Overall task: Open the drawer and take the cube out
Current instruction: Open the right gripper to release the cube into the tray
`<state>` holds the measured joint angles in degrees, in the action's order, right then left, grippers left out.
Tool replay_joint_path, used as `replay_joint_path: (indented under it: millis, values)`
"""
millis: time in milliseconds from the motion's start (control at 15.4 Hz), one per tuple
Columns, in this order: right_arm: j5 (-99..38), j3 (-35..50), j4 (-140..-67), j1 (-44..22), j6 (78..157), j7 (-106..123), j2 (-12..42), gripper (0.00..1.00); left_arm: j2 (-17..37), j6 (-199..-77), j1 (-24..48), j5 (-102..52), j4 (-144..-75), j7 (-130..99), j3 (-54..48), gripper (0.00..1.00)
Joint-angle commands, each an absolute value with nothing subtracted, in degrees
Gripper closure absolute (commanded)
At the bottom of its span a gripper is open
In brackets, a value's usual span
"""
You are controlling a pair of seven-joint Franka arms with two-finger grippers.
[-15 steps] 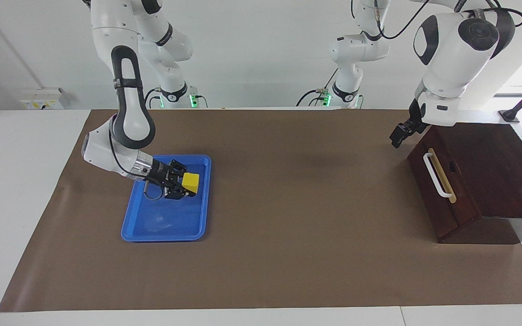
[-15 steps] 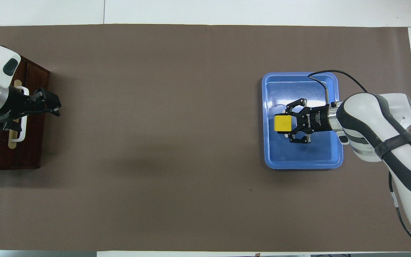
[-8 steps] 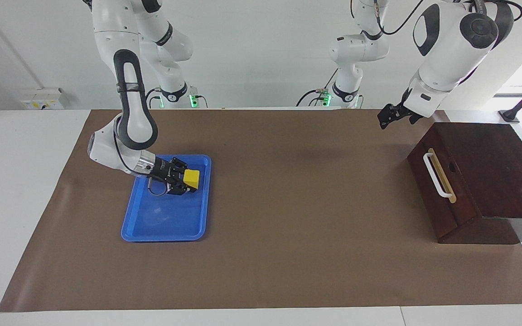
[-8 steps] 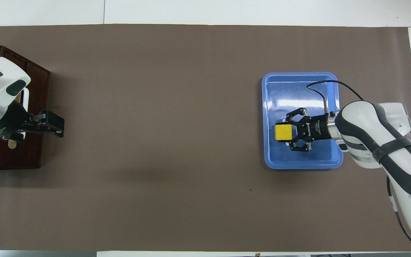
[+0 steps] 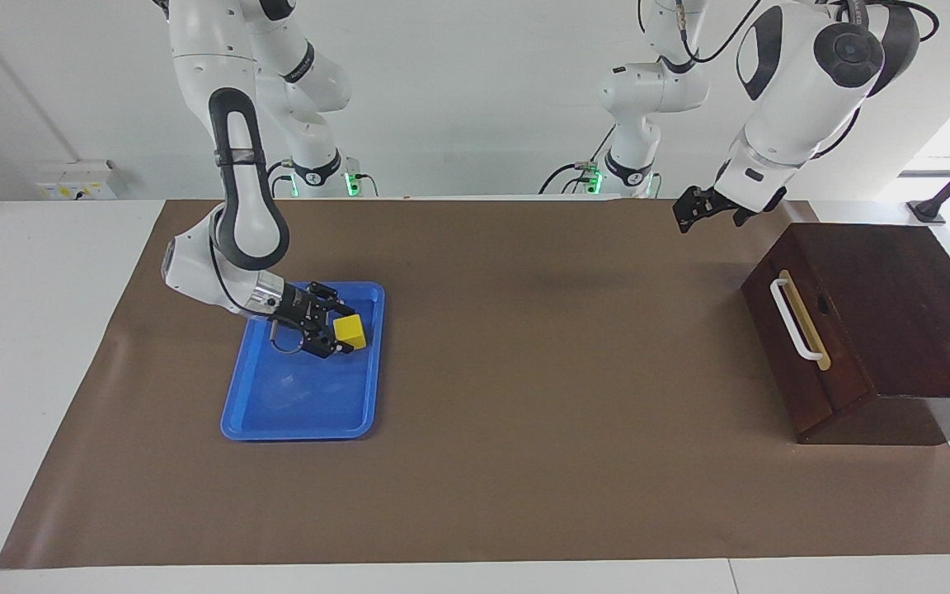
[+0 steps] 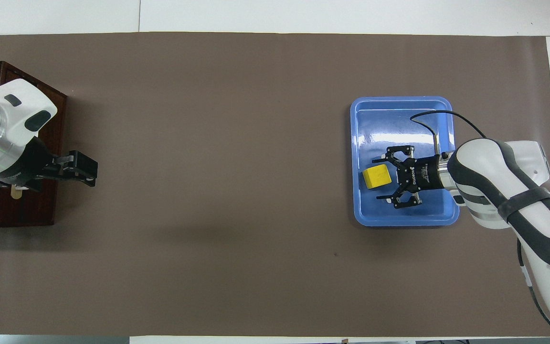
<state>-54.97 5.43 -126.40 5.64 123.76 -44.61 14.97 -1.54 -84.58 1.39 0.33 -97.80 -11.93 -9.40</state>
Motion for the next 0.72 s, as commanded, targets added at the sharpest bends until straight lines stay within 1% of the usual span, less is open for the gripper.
replay_joint_path:
  millis: [0,130,390,520,650]
  values:
    - [-56.69,5.71,-127.79,5.8,124.8,-43.68,13.45,0.0,-1.49,-83.58,2.37,-0.53,-97.12,-11.16,-8.35,0.0]
    - [-56.69,5.71,-126.83,5.89,124.11,-44.91,13.27,0.0,-1.5,-83.32,2.46,-0.53,-97.82,-11.16,-8.26,0.0]
    - [-55.46,5.54,-123.14,5.54,121.91,-52.45,10.29,0.0,-0.26,-81.57,2.37,-0.62,-95.1,-11.25,-7.91,0.0]
    - [-51.7,5.54,-121.47,5.62,120.24,-54.05,7.14,0.0,-0.18,-80.43,2.2,-0.62,-94.14,-11.25,-7.13,0.0]
    - [-45.39,5.45,-117.18,6.32,116.04,-55.19,5.45,0.0,-0.09,-79.98,2.2,-0.7,-92.38,-11.16,-4.23,0.0]
